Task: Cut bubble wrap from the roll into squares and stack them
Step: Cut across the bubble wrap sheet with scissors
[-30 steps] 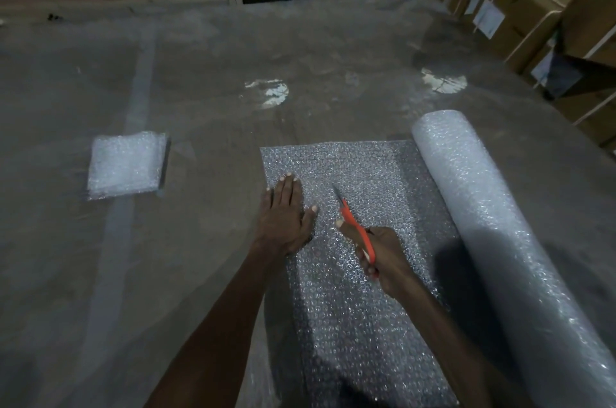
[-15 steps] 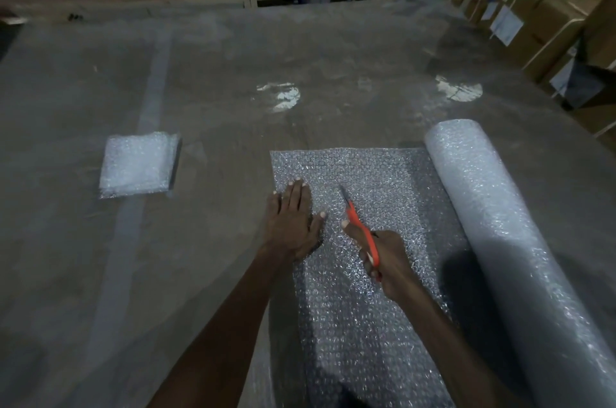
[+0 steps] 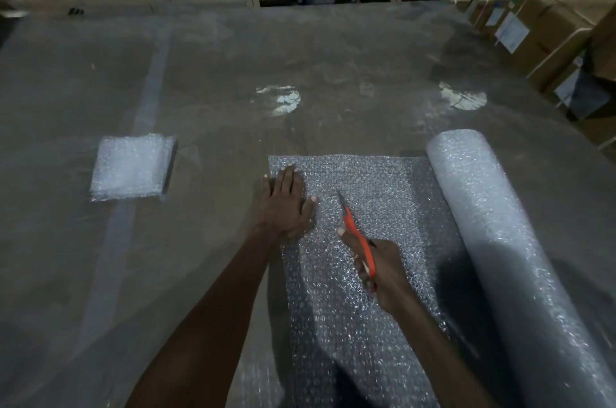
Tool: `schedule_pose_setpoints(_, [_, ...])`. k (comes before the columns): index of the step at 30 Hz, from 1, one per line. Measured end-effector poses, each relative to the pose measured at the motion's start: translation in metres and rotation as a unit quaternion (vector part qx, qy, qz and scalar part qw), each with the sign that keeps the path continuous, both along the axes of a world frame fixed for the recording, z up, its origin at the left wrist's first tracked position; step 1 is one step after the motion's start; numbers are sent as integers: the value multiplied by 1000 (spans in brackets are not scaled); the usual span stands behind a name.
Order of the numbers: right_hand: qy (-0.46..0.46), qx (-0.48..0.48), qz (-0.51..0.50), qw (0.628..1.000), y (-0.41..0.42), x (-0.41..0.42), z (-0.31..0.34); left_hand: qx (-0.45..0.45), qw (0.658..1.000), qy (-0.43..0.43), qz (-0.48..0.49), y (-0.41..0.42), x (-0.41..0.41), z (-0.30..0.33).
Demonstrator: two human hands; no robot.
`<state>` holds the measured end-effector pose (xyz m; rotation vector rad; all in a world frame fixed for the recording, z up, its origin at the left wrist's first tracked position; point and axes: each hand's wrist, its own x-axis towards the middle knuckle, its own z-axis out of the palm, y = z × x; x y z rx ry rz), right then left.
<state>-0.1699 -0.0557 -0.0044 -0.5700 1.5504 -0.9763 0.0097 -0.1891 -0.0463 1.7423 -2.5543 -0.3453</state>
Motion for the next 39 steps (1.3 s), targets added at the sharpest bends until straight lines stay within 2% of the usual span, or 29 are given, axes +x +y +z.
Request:
schedule_pose_setpoints(5, [14,-5,6,1000,-8,1,1,15,999,32,3,2,1,-2])
schedule_pose_setpoints(16, [7,-8,4,1000,-16,-1,0,-12,1000,24,5,0,2,-13])
schedule_pose_setpoints(39, [12,-16,10,1000,-35,0,-1,-9,1000,14,5,1,3,-15])
